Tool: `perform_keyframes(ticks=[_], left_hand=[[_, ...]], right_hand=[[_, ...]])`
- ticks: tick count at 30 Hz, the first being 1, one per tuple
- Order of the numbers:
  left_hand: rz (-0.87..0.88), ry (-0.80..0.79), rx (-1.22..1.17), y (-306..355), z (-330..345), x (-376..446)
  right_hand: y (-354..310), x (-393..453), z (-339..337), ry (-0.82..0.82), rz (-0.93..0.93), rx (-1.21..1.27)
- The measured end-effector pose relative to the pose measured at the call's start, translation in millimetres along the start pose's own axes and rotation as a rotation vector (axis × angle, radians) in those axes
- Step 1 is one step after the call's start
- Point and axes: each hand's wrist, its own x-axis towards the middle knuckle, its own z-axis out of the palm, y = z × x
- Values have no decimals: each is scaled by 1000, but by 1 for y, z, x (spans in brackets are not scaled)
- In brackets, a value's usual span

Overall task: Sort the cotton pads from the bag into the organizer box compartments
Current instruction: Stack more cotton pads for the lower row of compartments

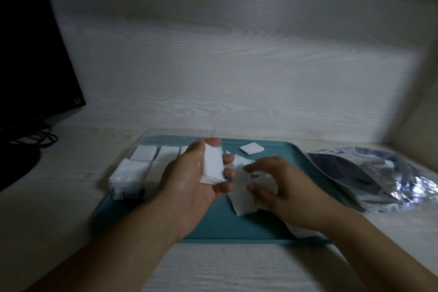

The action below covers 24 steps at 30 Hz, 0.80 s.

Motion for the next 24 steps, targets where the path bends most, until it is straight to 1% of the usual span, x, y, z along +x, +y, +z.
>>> perform_keyframes(ticks=[1, 3, 7, 11, 13, 16, 20, 23, 24], left_hand=[[-9, 17, -6, 0, 0, -1], [-16, 34, 4, -2, -1, -2], [-11, 44, 32, -4, -1, -4], [-13, 49, 65, -8, 0, -3], [-10, 44, 75, -9, 0, -3], [12, 52, 90, -8, -1, -3], [36, 68, 112, -8, -2, -2], [50, 70, 125, -8, -2, -2], [54, 66, 133, -8, -1, -2]], right_hand=[[1, -1, 7, -81, -20, -65], [3, -1, 19, -157, -84, -180], [6, 0, 18, -128, -96, -225], [5, 2, 13, -84, -238, -253], [4, 2, 14, -46, -256, -229], [2, 2, 7, 64, -201, -182], [-1, 1, -2, 230, -159, -200], [-3, 0, -9, 317, -141, -189], [-4, -1, -13, 339, -141, -144]])
